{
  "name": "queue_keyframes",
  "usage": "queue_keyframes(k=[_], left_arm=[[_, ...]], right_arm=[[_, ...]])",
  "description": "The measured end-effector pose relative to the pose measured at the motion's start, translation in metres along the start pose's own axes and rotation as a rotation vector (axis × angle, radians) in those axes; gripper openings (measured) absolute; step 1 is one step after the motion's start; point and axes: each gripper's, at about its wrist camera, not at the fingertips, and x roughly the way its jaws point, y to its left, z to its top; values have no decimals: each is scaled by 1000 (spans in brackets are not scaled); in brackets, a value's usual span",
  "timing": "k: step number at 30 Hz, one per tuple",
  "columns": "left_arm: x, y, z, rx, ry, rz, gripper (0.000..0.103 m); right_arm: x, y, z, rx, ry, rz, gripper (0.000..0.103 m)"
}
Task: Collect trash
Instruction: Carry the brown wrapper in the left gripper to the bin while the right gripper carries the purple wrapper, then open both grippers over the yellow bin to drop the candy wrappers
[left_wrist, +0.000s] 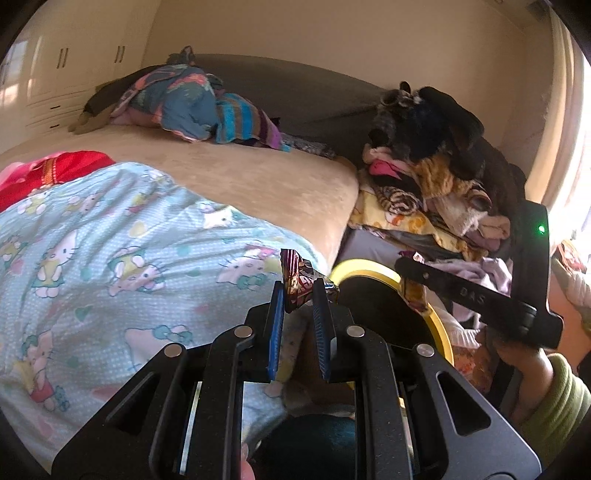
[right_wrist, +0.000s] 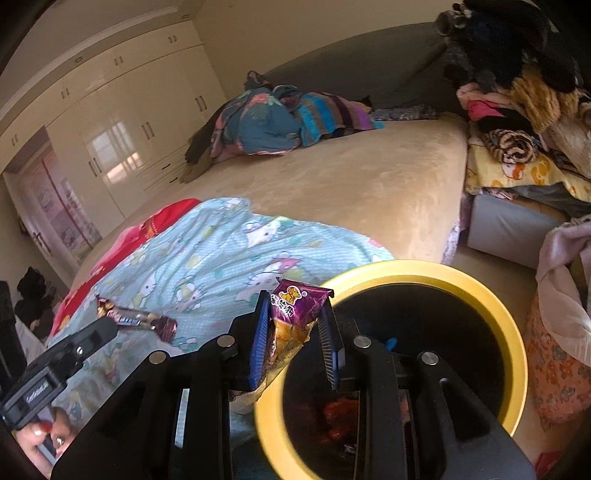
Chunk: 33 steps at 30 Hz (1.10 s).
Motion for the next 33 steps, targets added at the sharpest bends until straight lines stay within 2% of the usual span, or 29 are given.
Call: queue_keyframes(k=[10,22,24,25,28,30,31,33], left_arm=[[16,-39,-11,68,47,-48,11],[52,-80,-33,152,159,-86,12],[61,-83,-37,153,186,-92,13],[64,-83,-38,153,190,-90,15],[71,-84,-43,168,205,-87,25],[69,-83,-44,183,196,-67,48],[68,-81,-44,179,192,-64,52],[61,-74,-42,155,180,-51,66]], right_arm=[[-3,-41,-5,55,13,-64,25],[12,-87,-21,141,123,-103,28],[13,-94,-23,157,148,-100,34],[13,-96,-25,163,155,-103,42],[10,-100,-28,175,171,-117,48],[7,-99,-29,169,170,-135,57],[5,-97,-30,168,160,-144,62],[2,-93,-31,169,143,-148,69]])
